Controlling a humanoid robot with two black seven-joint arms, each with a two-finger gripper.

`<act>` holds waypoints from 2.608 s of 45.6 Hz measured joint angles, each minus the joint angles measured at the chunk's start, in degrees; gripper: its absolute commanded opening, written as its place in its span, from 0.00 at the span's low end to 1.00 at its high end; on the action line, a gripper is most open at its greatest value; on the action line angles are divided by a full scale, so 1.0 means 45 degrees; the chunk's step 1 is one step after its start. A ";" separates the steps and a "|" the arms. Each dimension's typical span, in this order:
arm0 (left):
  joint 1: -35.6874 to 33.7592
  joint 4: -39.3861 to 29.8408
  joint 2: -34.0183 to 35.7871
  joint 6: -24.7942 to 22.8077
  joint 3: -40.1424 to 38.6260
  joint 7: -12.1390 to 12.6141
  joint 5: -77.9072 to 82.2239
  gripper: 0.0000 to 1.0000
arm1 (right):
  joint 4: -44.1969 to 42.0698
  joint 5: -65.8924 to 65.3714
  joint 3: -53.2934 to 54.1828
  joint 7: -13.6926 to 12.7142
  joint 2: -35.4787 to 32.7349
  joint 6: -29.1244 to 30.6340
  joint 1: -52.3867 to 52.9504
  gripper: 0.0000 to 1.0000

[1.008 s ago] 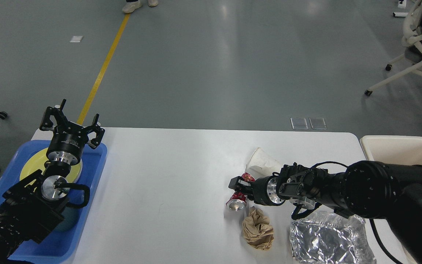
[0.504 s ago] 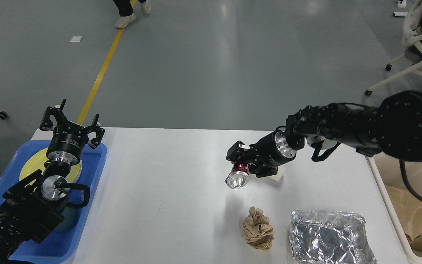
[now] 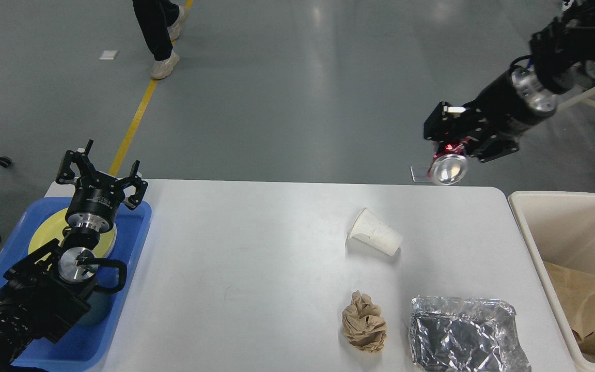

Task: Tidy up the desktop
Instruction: 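Carry the red wrapper over the white bin and release it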

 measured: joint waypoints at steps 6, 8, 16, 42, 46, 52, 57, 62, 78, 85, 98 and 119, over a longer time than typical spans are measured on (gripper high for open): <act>0.0000 0.0000 0.0000 0.0000 0.0000 0.0000 0.0000 0.97 | -0.0100 -0.1184 -0.0610 -0.0017 -0.1832 -0.0010 0.0566 0.00; 0.0000 -0.0001 0.0000 0.0000 0.0000 0.0000 0.0000 0.97 | -0.0178 -0.1496 -0.0660 -0.0017 -0.2224 -0.0011 0.0596 0.00; -0.0001 -0.0003 0.0001 0.0000 0.0000 0.0000 -0.0003 0.97 | -0.1127 -0.2599 -0.0913 -0.0020 -0.3834 -0.0206 0.0007 0.00; 0.0000 0.0001 -0.0005 0.0000 0.0001 0.0000 0.0000 0.97 | -0.3920 -0.2431 0.2208 -0.0019 -0.6682 -0.7155 -0.6725 0.00; 0.0000 0.0001 -0.0003 0.0000 0.0000 0.0000 0.0000 0.97 | -0.4684 -0.2417 0.3233 -0.0008 -0.6722 -0.8185 -0.8156 0.00; 0.0000 0.0001 -0.0002 0.0000 0.0001 0.0000 -0.0003 0.97 | -0.5970 -0.2293 0.5610 0.0019 -0.6597 -0.9475 -1.0884 0.00; 0.0000 0.0001 -0.0002 0.0000 0.0001 0.0000 -0.0002 0.97 | -0.6765 -0.2281 0.7461 0.0051 -0.6276 -0.9778 -1.2608 0.00; 0.0000 0.0001 -0.0001 0.0000 0.0001 0.0000 -0.0001 0.97 | -0.7228 -0.2286 0.8567 0.0072 -0.5949 -0.9832 -1.3665 0.00; 0.0000 0.0001 0.0002 0.0000 0.0001 0.0000 0.0000 0.97 | -0.7358 -0.2254 0.9114 0.0082 -0.5583 -0.9896 -1.4176 0.68; 0.0000 0.0001 0.0001 0.0000 0.0001 0.0000 0.0000 0.97 | -0.7359 -0.2255 0.9095 0.0082 -0.5582 -0.9913 -1.4293 0.71; 0.0000 0.0001 0.0001 0.0000 0.0000 0.0000 0.0000 0.97 | -0.7359 -0.2254 0.9082 0.0062 -0.5598 -0.9913 -1.4410 0.77; 0.0000 0.0001 -0.0004 0.0000 0.0000 0.0000 0.0000 0.97 | -0.7134 -0.2180 0.8550 0.0061 -0.5845 -0.9356 -1.3293 1.00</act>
